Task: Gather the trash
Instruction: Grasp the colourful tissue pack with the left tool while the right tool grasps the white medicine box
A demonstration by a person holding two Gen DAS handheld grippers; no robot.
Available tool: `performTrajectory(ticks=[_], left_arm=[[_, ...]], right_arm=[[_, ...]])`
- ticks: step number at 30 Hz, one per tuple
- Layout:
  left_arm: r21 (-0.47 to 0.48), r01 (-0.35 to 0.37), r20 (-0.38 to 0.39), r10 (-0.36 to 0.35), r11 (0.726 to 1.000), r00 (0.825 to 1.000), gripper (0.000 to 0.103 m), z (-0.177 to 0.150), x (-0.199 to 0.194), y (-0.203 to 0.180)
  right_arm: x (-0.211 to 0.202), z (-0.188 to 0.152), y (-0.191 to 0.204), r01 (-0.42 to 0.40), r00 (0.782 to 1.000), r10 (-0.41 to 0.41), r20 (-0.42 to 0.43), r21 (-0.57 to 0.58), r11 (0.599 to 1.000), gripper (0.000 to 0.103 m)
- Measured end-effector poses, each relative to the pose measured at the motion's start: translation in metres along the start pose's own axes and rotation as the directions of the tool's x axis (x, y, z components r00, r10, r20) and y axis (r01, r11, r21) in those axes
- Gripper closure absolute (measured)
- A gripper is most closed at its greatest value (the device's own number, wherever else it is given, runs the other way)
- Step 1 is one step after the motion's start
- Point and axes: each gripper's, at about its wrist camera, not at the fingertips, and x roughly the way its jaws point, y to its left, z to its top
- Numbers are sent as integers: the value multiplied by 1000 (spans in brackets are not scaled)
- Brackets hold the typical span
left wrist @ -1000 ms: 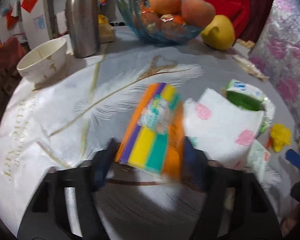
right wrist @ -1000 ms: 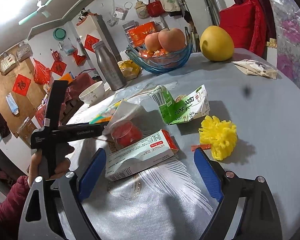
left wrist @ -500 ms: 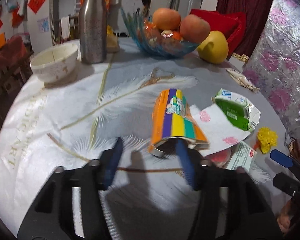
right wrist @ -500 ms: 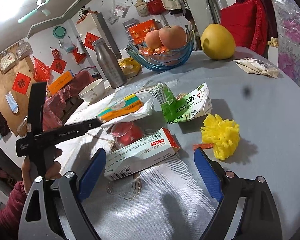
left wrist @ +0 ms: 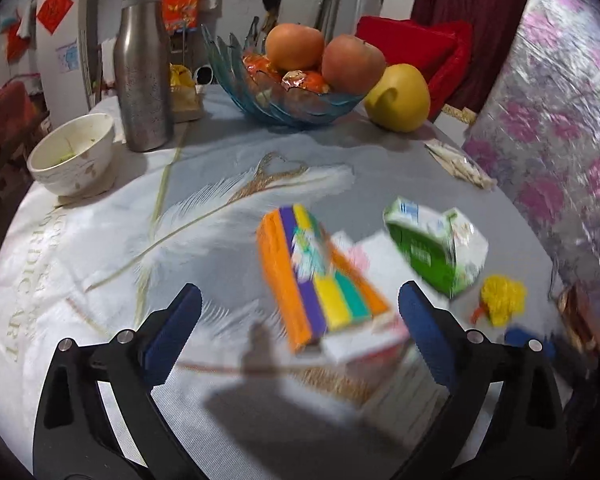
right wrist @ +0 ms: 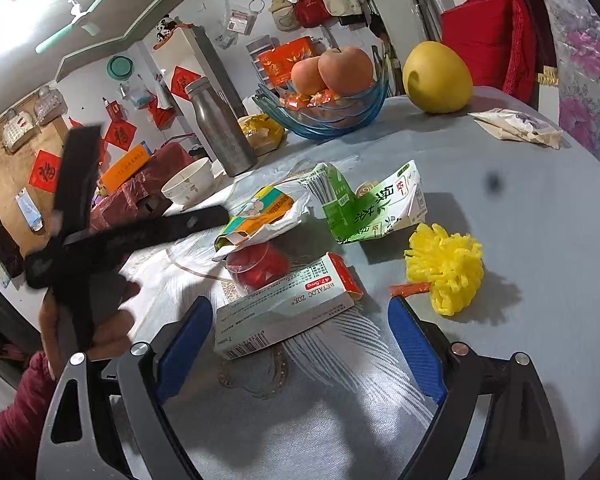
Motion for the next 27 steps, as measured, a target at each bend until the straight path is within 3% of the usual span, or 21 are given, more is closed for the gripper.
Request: performTrajectory(ticks=[3, 5, 6, 7, 8, 10, 13, 23, 27], left_arm=[[-46, -4, -53, 2, 999, 999, 9, 12, 25, 1], [-79, 21, -84, -28, 997, 996, 22, 13, 40, 4], [-85, 47, -99, -55, 995, 994, 38, 11, 46, 5], [-85, 65, -104, -74, 994, 992, 42, 9, 48, 6], [-88, 77, -84, -84, 993, 993, 43, 7, 46, 8], [-82, 88, -60, -93, 993, 994, 63, 5, 40, 12], [-122, 122, -26, -126, 985, 992, 63, 2, 26, 26], [-205, 36, 91, -18, 978, 996, 63, -30, -38, 72], [-202, -35, 105, 57, 979, 993, 63, -52, -57, 76]], right_arm=[[-1, 0, -2, -1, 1000, 1, 3, 9, 1000, 15], [-1, 0, -5, -6, 1000, 6, 2, 21, 1000, 15], [-1, 0, -6, -10, 1000, 10, 0, 30, 1000, 15], [-1, 0, -7, -13, 1000, 13, -1, 35, 999, 15], [-1, 0, -8, -16, 1000, 16, -3, 39, 999, 15], [0, 0, -8, -20, 1000, 21, -6, 41, 999, 15], [-1, 0, -5, -14, 1000, 14, -2, 29, 999, 15], [-1, 2, -5, -12, 1000, 12, 2, 22, 1000, 15], [10, 3, 2, 10, 998, -10, -61, -7, 1000, 15]])
